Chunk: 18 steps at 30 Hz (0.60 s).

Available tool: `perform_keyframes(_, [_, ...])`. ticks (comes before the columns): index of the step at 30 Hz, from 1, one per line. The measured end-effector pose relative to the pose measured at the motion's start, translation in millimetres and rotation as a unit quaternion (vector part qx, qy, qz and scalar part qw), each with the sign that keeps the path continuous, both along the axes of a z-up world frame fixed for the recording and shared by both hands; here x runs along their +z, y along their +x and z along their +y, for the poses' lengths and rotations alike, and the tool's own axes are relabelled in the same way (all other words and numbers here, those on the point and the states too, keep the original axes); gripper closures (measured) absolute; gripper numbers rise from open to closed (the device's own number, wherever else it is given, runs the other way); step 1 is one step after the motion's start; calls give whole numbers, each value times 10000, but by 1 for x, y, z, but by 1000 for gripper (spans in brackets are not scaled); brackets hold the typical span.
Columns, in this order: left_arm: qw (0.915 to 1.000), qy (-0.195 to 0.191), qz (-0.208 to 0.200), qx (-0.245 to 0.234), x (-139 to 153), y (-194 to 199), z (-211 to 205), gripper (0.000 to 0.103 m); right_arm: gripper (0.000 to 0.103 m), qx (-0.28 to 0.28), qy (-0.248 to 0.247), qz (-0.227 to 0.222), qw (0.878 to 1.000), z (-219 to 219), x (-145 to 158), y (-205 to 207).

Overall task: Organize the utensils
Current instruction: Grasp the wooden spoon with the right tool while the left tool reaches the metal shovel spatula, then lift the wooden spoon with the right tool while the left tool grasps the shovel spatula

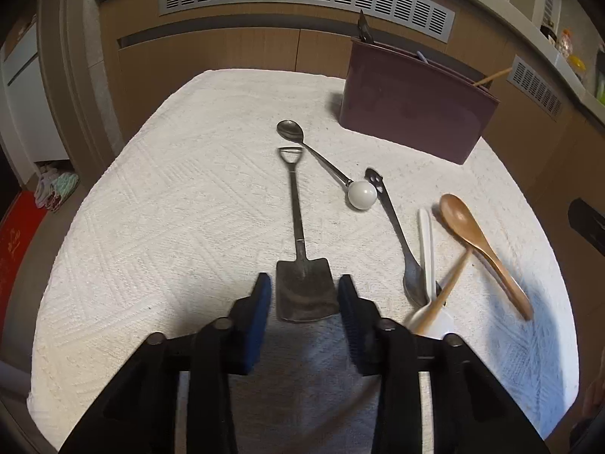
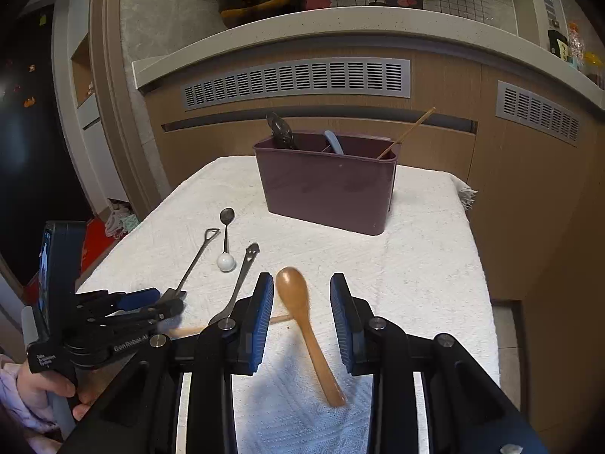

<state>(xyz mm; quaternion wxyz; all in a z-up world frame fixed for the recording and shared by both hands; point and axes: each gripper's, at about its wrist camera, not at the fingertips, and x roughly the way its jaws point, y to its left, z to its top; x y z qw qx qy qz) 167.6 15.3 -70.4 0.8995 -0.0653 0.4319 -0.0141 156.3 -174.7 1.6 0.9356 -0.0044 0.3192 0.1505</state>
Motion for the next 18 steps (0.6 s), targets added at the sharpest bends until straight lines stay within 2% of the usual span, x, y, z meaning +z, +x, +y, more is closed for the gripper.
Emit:
perform_keyframes(5, [9989, 100, -432, -137, 16, -13, 7, 70, 75, 120, -37, -10, 9999, 2, -1, -1])
perform_keyframes(8, [9957, 308, -840, -233, 36, -21, 9, 70, 71, 525, 82, 327, 9981, 0, -13, 11])
perform_keyframes(10, [9932, 432, -1043, -281, 48, -23, 10, 71, 67, 725, -76, 565, 9957, 3, -25, 25])
perform_keyframes(14, [9895, 421, -1345, -308, 68, -22, 19, 72, 58, 904, -475, 832, 9913, 16, -42, 53])
perform_keyframes(18, [9881, 321, -1464, -350, 81, -16, 26, 73, 56, 1054, -728, 1098, 9857, 30, -59, 85])
